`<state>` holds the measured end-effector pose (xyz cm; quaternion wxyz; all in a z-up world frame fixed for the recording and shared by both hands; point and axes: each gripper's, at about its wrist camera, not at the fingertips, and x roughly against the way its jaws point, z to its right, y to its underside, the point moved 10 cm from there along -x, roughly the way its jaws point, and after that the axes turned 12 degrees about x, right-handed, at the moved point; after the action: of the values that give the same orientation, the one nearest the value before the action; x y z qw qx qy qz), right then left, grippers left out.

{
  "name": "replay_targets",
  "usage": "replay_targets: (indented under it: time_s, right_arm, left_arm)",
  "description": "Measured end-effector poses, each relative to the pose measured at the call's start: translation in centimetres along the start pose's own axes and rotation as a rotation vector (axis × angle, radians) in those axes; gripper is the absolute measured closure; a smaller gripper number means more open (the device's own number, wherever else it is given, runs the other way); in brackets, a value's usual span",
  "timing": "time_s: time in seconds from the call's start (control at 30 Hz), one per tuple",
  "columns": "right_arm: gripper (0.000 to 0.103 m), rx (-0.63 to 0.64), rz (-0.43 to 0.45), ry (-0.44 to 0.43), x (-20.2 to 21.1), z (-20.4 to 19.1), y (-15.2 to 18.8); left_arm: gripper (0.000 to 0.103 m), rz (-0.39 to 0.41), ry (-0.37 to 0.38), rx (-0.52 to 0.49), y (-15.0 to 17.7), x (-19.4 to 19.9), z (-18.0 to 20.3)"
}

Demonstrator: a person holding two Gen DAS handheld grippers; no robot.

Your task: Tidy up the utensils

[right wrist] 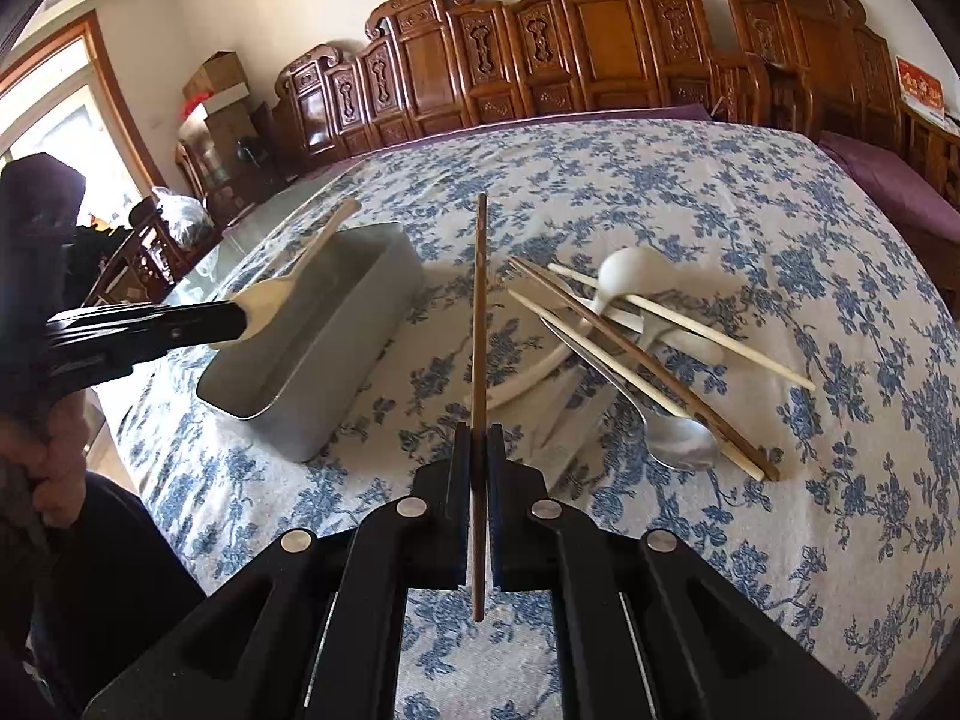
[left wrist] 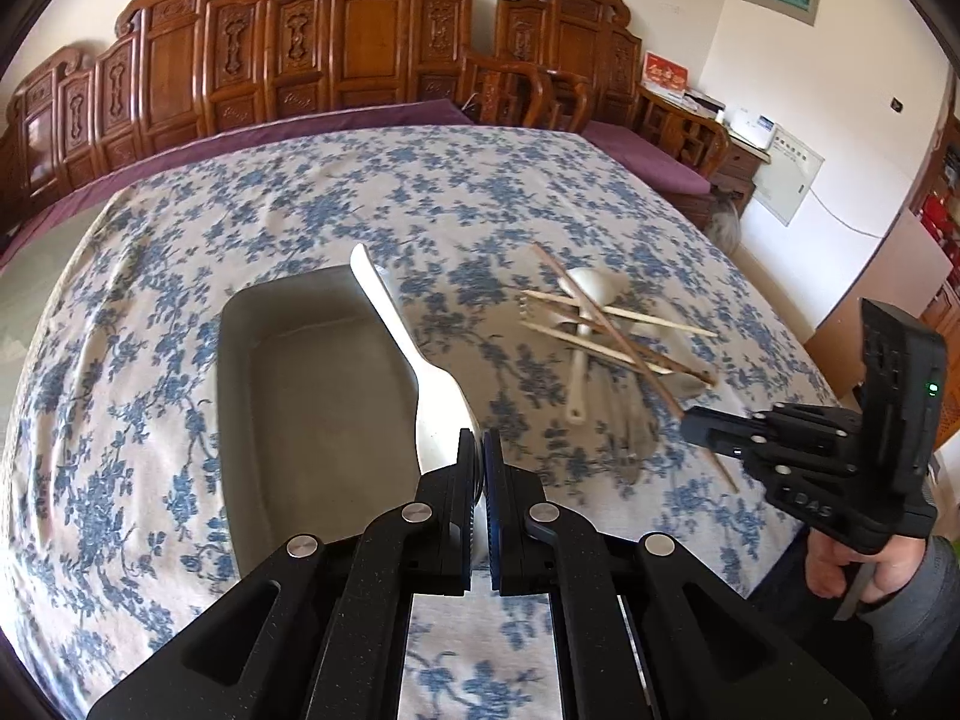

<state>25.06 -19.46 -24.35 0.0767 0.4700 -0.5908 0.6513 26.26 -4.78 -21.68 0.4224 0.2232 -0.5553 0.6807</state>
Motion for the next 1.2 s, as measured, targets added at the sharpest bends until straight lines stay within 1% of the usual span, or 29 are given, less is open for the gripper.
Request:
replay_targets:
  time_s: [0.2, 0.3, 0.5, 0.6, 0.7, 0.83, 0.93, 1.03, 1.2]
  right_arm:
    - [0.097, 0.007, -0.015, -0.007, -0.7, -0.5, 0.0]
    - [0.097, 0.004, -0.023, -0.01, -0.9, -0.8, 0.0]
    - [0.097, 0.014, -0.046, -0.013, -1.2, -2.0, -0.3]
    - [0.097, 0.025, -0.054, -0.012, -1.3, -2.6, -0.7]
    - [0.097, 0.035, -0.059, -0.008, -1.3, -3.2, -1.2]
    - [0.097, 0.039, -0.051, -0.017, -1.3, -4.4, -2.6]
    - [0.097, 0.06, -0.05, -0.031, -1.7, -6.0, -4.0]
    - [0.097, 0.07, -0.058, -0.049, -2.4, -7.4, -4.9]
    - [0.097, 0.066, -0.09, -0.072, -4.7, -9.5, -5.8]
  left_arm:
    - [0.101, -0.059, -0.017, 0.047, 0.8, -1.8, -2.8]
    - [0.101, -0.065, -0.024, 0.064, 1.1, -2.4, -3.7]
    - [0.1, -0.075, -0.074, 0.106, 1.2, -3.3, -5.8]
    - [0.1, -0.078, -0.077, 0.134, 1.2, -3.3, -6.7]
    - [0.1, -0.066, -0.083, 0.149, 0.9, -2.9, -7.4]
    - [0.094, -0.031, -0.077, 0.159, 0.4, -1.8, -7.9]
    - [0.09, 0.008, -0.093, 0.151, -0.4, -0.6, -8.2]
    - [0.09, 0.038, -0.111, 0.143, -0.9, 0.4, -8.9]
    - [0.09, 0.076, -0.138, 0.145, -1.6, 1.8, -10.2]
